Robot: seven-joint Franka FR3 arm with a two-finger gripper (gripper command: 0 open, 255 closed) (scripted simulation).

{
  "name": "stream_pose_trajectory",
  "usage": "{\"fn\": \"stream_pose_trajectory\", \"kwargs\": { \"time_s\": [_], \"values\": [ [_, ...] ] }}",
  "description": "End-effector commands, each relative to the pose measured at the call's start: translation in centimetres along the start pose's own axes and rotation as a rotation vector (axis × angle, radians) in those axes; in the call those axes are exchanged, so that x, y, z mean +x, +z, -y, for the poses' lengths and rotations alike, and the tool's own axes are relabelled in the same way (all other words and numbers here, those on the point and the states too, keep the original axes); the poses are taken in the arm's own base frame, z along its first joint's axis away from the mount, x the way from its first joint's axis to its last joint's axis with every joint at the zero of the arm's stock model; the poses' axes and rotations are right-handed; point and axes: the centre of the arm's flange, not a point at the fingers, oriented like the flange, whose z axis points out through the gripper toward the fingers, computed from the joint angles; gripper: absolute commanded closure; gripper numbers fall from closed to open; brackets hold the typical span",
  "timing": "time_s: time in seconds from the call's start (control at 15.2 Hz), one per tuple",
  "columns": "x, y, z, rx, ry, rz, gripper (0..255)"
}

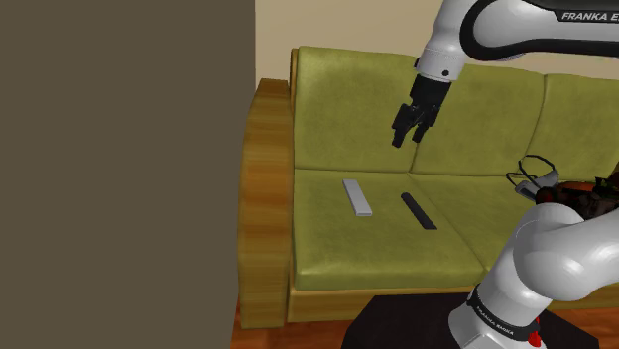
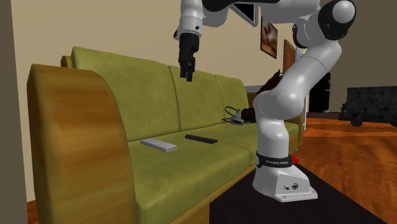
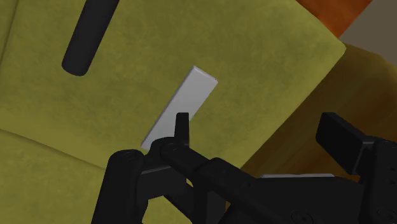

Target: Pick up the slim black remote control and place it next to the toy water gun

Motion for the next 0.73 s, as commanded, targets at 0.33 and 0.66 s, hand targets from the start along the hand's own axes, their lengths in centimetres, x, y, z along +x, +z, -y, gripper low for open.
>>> {"fn": "stream_pose_trajectory", "kwargs": {
  "time_s": [0.33, 0.66],
  "values": [
    [0.0, 4.9, -4.5, 0.003, 0.142, 0.014, 0],
    [-0.6, 9.8, -8.9, 0.005, 0.284, 0.028, 0]
  ]
}}
